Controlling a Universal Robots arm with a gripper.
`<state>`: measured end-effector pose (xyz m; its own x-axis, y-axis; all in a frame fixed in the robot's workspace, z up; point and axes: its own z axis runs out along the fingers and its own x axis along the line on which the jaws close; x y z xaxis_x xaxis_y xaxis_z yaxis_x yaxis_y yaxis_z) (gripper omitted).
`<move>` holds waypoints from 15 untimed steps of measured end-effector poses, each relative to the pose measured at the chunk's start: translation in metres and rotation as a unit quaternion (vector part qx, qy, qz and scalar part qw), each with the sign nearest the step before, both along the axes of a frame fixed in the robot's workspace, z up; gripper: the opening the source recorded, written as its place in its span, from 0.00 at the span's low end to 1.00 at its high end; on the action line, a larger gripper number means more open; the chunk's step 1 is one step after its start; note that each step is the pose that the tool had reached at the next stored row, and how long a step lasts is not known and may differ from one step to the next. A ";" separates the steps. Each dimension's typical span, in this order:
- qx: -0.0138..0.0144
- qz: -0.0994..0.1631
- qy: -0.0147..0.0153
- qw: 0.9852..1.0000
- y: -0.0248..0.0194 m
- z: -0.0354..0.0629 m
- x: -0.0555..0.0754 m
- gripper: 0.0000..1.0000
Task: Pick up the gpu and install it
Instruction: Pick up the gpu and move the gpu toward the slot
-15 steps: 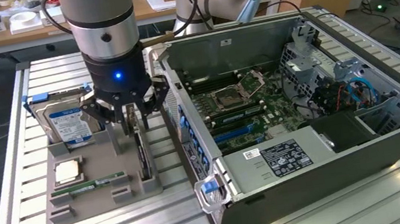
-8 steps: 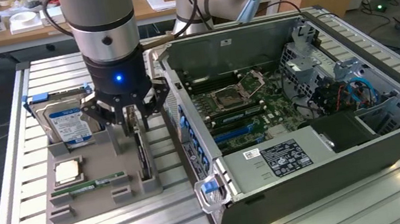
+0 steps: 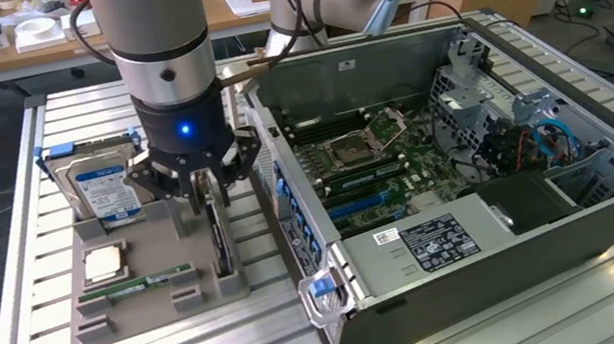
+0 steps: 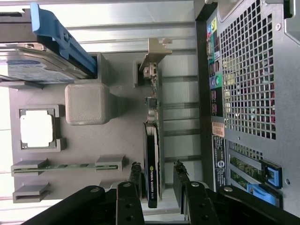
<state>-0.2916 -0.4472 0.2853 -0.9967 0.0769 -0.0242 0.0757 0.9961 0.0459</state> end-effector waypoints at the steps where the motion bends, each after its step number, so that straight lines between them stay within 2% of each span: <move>1: 0.000 0.000 0.000 1.000 0.0000 -0.0009 0.000 0.42; 15: 0.000 0.000 0.000 1.000 0.0000 -0.0018 0.000 0.42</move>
<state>-0.2916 -0.4472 0.2835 -0.9967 0.0770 -0.0243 0.0758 0.9961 0.0460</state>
